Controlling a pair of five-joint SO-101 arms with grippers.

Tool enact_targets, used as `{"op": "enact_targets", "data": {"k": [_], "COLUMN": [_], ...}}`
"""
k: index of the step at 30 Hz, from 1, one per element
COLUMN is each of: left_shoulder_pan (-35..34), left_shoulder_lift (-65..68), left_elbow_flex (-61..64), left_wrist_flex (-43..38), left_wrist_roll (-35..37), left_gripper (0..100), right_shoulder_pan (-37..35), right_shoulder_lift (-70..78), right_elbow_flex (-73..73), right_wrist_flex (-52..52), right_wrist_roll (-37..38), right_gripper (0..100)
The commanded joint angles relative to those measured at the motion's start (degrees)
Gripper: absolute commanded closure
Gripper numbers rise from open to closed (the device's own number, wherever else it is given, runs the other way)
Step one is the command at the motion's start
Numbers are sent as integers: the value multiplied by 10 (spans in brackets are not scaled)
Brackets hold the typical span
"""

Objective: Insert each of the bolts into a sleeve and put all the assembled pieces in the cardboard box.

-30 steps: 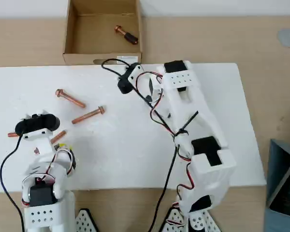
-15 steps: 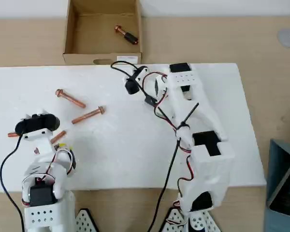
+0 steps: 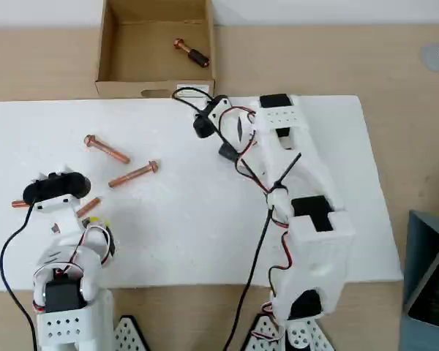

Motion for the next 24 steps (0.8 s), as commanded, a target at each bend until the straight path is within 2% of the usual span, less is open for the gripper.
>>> {"op": "enact_targets", "data": {"k": [1,13,19,24], "left_shoulder_pan": [-7,-4,-3,-3], "left_shoulder_lift": [-4,-4,-4,-4], "left_elbow_flex": [-2,-3,-3,-3], "left_wrist_flex": [-10,-10,-7,-7], "left_wrist_roll": [-1,-4,-4,-4], "left_gripper": [998,998,998,998], "right_shoulder_pan": [-10,-27,1,32], "right_shoulder_lift": [-25,-218,-335,-452], "right_elbow_flex": [-26,-132,-118,-14], "right_wrist_flex": [50,228,255,256], "right_wrist_roll": [4,-29,-66,-102], "right_gripper": [988,988,988,988]}}
